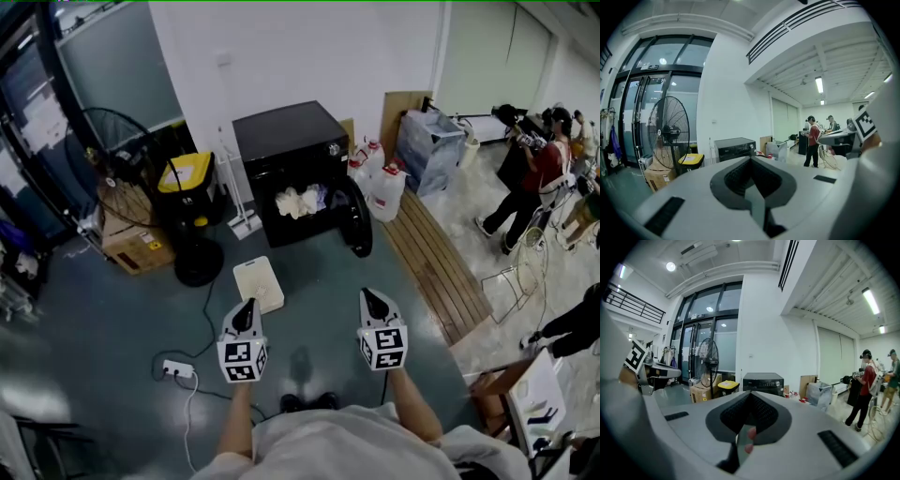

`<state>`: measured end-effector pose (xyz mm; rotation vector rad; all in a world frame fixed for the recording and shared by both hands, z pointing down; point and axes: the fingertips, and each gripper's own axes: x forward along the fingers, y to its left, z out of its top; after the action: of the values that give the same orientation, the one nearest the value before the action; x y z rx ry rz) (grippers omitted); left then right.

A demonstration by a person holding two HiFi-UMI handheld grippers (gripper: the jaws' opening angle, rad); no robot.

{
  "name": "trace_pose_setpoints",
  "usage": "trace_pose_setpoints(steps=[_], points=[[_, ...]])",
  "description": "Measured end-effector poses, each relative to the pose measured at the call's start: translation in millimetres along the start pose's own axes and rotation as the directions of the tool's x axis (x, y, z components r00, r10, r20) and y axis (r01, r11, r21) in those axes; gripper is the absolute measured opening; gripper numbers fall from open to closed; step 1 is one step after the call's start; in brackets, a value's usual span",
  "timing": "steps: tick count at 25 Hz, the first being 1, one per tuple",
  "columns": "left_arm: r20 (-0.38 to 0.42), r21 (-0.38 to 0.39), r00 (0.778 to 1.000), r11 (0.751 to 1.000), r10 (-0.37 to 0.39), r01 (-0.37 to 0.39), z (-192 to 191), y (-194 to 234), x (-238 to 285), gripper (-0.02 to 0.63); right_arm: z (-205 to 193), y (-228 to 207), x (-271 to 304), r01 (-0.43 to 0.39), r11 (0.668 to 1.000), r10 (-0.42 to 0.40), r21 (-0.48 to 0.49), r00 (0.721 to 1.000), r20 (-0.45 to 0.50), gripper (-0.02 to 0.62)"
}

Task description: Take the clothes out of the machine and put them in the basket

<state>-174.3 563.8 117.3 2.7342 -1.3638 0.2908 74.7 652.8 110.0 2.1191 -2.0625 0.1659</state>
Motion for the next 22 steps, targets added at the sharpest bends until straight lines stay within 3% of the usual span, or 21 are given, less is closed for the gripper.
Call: trace_pose_setpoints(steps=[12,22], points=[[-0.007,-0.011,1.000,1.000,0.011,-0.011,-5.1,-15.3,18.3,0.018,-10.7,-20.6,6.8,-0.020,1.000,0.019,-0.015,1.000,-0.023,0.023],[-0.021,-0.030,1.000,0.999,0.020,-0.021,-11.9,-1.2,41.6,0.018,-12.1,-24.1,38.8,-0.035,0.999,0.033,-0.029,0.998,-0.050,0.023]])
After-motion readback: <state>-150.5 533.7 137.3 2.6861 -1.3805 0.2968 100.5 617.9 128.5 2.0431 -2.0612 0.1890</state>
